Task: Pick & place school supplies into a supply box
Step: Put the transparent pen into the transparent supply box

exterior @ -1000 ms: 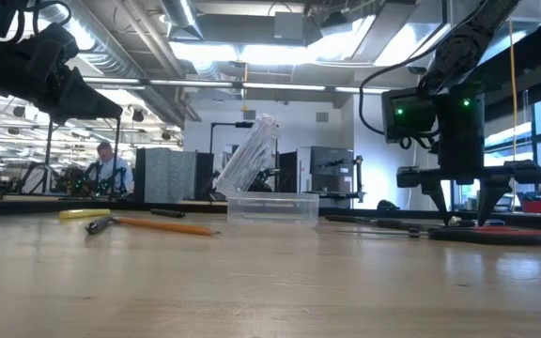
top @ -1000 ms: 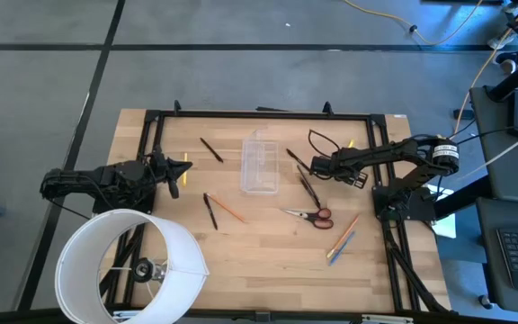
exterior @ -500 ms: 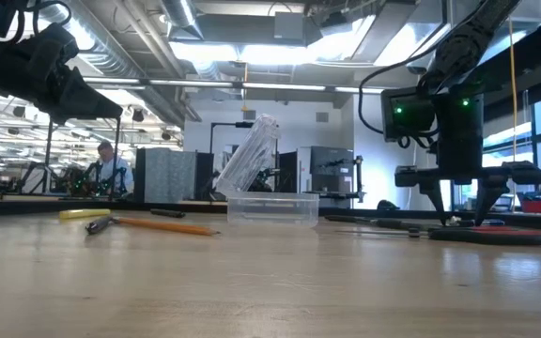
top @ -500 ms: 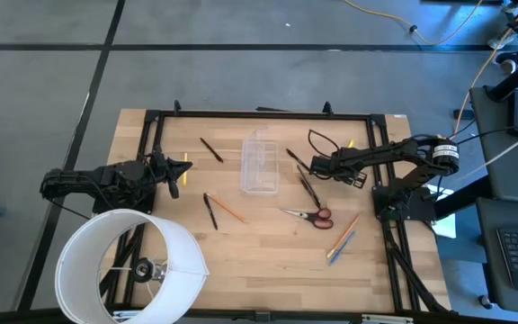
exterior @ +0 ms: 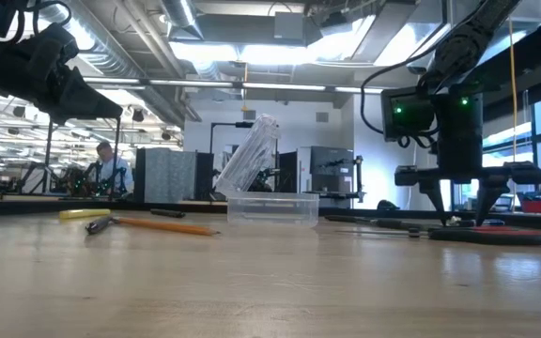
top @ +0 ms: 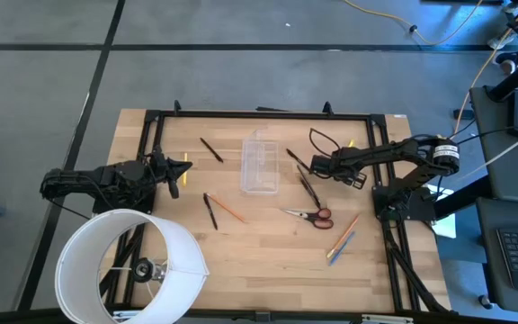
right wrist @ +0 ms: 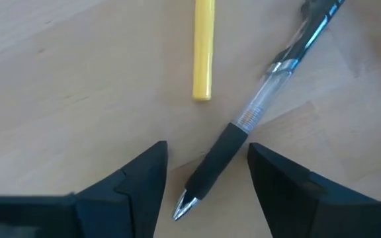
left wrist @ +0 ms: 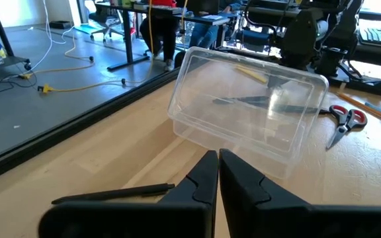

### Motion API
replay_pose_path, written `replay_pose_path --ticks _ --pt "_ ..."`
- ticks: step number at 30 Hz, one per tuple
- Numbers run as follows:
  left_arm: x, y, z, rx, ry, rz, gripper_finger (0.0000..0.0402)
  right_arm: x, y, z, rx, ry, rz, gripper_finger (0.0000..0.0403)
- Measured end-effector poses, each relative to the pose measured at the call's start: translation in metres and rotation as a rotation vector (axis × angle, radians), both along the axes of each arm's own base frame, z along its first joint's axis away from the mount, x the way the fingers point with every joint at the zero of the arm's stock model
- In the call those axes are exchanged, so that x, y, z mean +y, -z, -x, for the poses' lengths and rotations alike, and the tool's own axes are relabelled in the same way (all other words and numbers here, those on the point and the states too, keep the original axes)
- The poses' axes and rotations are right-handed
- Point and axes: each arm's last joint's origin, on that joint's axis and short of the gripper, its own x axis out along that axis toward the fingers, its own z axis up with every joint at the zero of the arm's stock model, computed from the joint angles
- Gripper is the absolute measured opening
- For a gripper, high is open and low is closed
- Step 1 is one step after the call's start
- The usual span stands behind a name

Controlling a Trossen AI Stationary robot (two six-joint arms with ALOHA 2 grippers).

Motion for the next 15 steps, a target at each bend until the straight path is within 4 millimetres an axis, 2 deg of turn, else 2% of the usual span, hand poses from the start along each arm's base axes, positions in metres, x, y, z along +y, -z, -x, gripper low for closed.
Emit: replay_pose_path --ticks 4,11,15 --pt "0.0 0.0 0.0 0.0 0.0 0.0 0.0008 0.001 0.0 0.002 0.004 0.018 -0.018 0.0201" --pt "0.0 0.0 0.0 0.0 0.0 -0.001 0.0013 0.006 0.008 0.01 0.026 0.009 -0.023 0.012" --pt "0.0 0.0 0.0 0.001 0.0 -0.002 0.0011 0.009 0.01 0.011 0.043 -0.013 0.002 0.0086"
